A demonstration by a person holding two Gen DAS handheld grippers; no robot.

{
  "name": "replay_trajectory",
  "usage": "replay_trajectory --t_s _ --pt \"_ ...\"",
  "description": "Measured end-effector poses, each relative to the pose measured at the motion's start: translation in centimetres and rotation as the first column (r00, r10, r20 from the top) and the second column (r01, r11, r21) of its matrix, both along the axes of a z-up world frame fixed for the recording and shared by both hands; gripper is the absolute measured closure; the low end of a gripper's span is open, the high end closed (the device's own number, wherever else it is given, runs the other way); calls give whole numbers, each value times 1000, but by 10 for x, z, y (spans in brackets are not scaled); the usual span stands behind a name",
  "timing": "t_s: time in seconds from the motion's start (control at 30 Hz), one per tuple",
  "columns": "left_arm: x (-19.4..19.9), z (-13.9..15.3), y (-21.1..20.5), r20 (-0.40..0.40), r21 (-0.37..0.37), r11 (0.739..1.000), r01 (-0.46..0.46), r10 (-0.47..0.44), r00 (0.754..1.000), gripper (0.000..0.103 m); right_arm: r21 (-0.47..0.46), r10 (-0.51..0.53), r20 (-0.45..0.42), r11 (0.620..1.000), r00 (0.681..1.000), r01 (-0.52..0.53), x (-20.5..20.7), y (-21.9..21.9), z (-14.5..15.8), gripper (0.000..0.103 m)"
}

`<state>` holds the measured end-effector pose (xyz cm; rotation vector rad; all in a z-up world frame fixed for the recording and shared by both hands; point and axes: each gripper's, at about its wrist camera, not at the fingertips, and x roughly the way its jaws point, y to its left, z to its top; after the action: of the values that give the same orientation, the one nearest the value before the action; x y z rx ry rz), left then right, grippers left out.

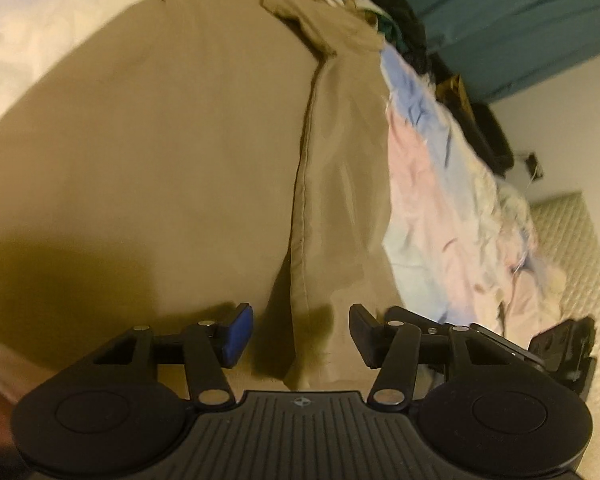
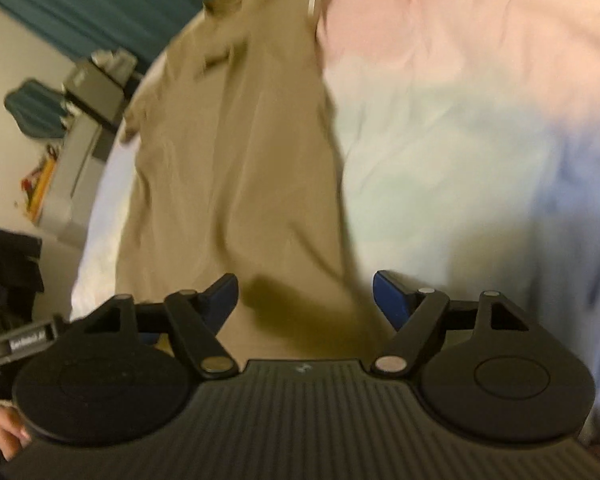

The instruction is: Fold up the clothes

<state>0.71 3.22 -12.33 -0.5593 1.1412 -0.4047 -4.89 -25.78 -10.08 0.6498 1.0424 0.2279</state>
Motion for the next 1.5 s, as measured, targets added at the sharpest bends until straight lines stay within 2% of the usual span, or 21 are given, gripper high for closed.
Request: replay_trajectory --t_s 0.03,0.07,0.1,0.13,0.17,0.23,0.3,0.37,0.5,0.6,0.67,0.73,0.8,0.83,0.87,0.9,0.93,1.07,1.17,1.37,1.5 --pt "2 -4 -5 -8 4 1000 15 -15 1000 55 2 11 -7 1000 1000 -11 1 4 -3 27" --pt "3 -8 -8 -16 3 1000 29 -29 999 58 -7 22 -5 1000 1000 -22 1 8 -3 37" --pt "3 -11 -10 -24 -1 999 41 -41 999 75 -28 33 -4 999 999 -33 1 11 -2 43" --pt "3 -13 -12 -28 -9 999 48 -48 998 96 -54 43 -7 998 999 -44 -1 14 1 59" --pt "3 -15 -12 -31 -18 998 52 -52 998 98 -76 55 -10 996 998 -56 -3 18 3 77" --pt "-6 -11 -7 -6 -31 998 48 -48 999 100 -108 81 -5 991 997 -81 -7 20 9 92" --pt "-17 -3 -2 26 -29 998 52 -52 998 100 -140 89 13 986 996 -86 -13 19 21 96" --pt "-29 2 -4 70 50 996 67 -71 995 100 -152 103 25 984 994 -98 -20 19 27 96" --pt "-37 3 -18 107 171 980 103 -123 987 99 -203 127 10 971 992 -122 -25 27 22 96" --pt "-38 5 -25 115 199 973 120 -145 983 96 -228 122 8 967 992 -117 -25 27 24 94" --pt "-38 10 -28 127 213 969 122 -151 980 84 -240 104 26 966 994 -94 -27 26 29 93" --pt "-40 18 -27 152 223 967 121 -158 976 52 -250 86 53 966 995 -70 -28 27 36 91" --pt "-43 30 -29 205 259 959 119 -175 963 35 -245 68 90 969 994 -44 -32 26 43 85" --pt "-45 38 -31 242 294 949 110 -185 952 24 -241 56 113 970 992 -28 -33 27 45 65" --pt "-48 46 -33 278 326 940 100 -197 940 19 -238 45 136 971 990 -11 -34 28 48 41" --pt "-50 52 -36 309 346 933 96 -210 928 14 -236 34 160 972 987 4 -35 29 51 33" --pt "-53 59 -38 338 364 927 90 -222 915 11 -241 29 188 970 982 17 -36 30 55 29" --pt "-60 86 -39 430 388 921 44 -223 875 5 -268 8 305 960 952 78 -38 36 78 30" --pt "-59 107 -37 499 371 928 8 -207 841 3 -303 18 408 946 913 117 -39 41 102 30" --pt "-61 159 -26 644 375 919 -123 -163 747 0 -335 48 557 927 829 170 -39 50 140 30" --pt "-55 167 -22 681 364 918 -161 -144 718 0 -319 37 612 926 790 203 -40 52 145 30"
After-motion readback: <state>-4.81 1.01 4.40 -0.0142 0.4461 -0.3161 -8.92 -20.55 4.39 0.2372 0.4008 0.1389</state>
